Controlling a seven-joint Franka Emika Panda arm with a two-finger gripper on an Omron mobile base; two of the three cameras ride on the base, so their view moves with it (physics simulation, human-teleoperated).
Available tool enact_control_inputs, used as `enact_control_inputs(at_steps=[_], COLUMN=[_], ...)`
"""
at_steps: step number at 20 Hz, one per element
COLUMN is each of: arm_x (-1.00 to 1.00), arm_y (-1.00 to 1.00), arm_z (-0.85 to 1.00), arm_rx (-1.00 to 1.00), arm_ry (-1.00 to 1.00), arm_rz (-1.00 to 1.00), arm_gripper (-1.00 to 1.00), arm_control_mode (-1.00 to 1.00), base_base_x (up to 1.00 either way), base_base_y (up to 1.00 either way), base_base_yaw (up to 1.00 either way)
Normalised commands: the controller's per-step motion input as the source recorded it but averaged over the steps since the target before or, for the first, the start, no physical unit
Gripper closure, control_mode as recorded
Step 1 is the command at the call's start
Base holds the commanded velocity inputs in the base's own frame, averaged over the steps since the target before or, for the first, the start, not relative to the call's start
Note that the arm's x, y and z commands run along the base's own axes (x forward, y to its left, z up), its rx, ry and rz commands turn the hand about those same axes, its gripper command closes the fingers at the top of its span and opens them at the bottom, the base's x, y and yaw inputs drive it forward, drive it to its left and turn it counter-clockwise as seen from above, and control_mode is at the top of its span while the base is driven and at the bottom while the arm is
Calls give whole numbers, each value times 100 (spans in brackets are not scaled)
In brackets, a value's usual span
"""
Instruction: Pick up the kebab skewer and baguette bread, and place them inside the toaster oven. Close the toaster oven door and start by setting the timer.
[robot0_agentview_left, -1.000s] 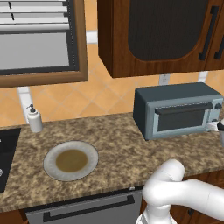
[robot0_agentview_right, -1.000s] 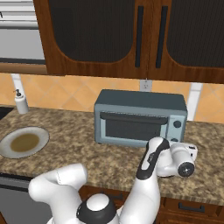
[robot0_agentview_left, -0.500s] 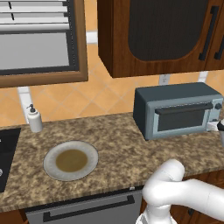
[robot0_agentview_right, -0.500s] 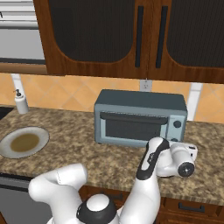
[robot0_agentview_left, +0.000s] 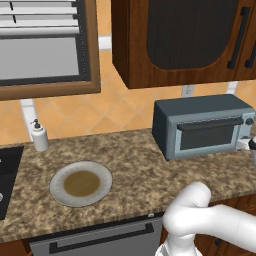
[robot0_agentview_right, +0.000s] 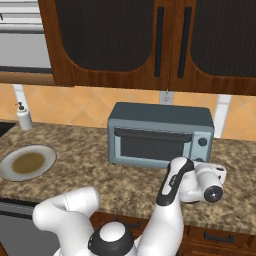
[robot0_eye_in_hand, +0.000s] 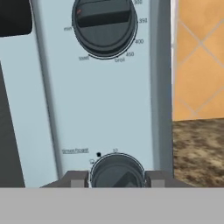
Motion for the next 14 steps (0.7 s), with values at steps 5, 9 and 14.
enact_control_inputs(at_steps=[5,9,14], arm_x=[0,0,0], arm_y=[-8,-2,-1], arm_z=[-4,-5,-10], arm_rx=[11,12,17], arm_ry=[0,0,0], arm_rz=[-1,-1,-2], arm_gripper=[100,100,100], arm_control_mode=[-100,-100,-100], base_base_x=[0,0,0], base_base_y=[0,0,0], base_base_yaw=[0,0,0])
